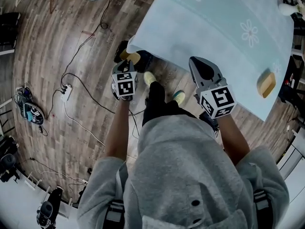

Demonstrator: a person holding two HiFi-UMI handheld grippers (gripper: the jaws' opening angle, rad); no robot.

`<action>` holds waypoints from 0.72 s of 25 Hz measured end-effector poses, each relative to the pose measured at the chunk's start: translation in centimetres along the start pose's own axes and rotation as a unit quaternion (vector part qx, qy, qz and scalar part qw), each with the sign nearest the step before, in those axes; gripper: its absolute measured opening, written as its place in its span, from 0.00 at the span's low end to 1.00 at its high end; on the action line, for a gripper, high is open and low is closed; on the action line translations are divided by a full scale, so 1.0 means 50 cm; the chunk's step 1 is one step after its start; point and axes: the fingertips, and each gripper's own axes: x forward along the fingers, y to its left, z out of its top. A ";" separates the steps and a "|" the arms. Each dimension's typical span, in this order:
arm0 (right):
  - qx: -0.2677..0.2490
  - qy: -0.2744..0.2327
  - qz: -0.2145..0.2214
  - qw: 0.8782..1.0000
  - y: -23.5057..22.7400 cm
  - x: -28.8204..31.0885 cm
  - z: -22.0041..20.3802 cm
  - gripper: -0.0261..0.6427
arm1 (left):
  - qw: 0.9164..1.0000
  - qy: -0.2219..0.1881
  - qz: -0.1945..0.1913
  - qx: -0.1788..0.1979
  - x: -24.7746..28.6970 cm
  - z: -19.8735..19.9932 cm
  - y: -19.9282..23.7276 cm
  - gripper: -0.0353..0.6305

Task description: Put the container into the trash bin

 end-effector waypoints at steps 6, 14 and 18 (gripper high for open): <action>-0.002 -0.022 -0.025 0.999 -0.031 -0.056 0.003 0.08 | 0.999 -0.044 -0.009 0.015 -0.040 0.065 -0.034 0.15; 0.024 -0.056 -0.084 0.995 -0.099 -0.193 -0.028 0.08 | 0.990 -0.113 -0.033 0.075 -0.093 0.178 -0.142 0.18; 0.039 -0.073 -0.115 0.990 -0.137 -0.271 -0.060 0.08 | 0.984 -0.133 -0.058 0.107 -0.104 0.216 -0.236 0.18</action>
